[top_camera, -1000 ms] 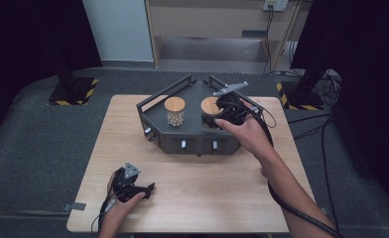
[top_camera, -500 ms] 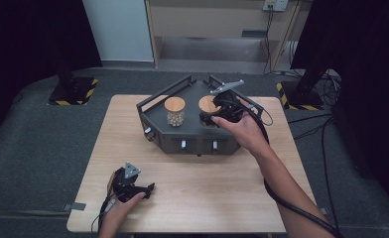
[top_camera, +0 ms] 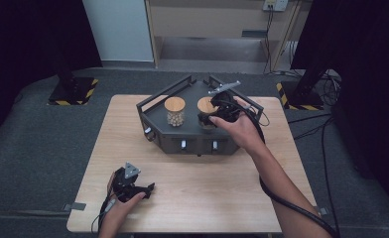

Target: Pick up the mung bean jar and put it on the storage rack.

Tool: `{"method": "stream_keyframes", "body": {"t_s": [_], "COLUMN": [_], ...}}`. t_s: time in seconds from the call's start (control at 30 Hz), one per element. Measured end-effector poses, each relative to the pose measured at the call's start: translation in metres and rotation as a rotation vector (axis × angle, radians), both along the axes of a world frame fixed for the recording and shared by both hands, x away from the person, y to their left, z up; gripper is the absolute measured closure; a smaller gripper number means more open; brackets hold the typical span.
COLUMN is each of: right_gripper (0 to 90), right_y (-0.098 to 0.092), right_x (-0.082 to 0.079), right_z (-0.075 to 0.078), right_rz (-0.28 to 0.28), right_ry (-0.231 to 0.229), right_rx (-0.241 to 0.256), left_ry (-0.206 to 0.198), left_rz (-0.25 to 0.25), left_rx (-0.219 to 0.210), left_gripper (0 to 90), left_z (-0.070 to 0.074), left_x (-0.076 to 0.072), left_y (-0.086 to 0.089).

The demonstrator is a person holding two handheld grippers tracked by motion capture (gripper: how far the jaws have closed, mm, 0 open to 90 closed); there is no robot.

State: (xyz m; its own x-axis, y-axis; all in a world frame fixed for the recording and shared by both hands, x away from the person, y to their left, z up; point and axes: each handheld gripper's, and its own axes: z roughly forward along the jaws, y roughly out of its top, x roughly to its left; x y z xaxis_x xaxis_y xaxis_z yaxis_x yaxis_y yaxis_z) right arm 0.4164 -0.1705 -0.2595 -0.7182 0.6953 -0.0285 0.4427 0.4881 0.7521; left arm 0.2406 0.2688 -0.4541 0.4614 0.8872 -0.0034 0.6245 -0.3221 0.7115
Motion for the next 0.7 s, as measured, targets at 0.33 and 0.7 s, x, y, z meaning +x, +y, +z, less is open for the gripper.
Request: {"method": "stream_keyframes", "body": {"t_s": [0.33,0.7], "right_gripper": [25.6,25.6], "right_y": [0.007,0.012], "right_x": [0.009,0.017], "right_z": [-0.012,-0.022], "right_rz": [-0.012,-0.020], "right_ry": [0.007,0.018], "right_rx": [-0.003,-0.001], "left_ry": [0.000,0.000], "left_rz": [0.000,0.000], "left_rx": [0.000,0.000], "left_gripper": [1.6,1.6], "left_z": [0.000,0.000], "left_x": [0.000,0.000], "left_y": [0.000,0.000]}}
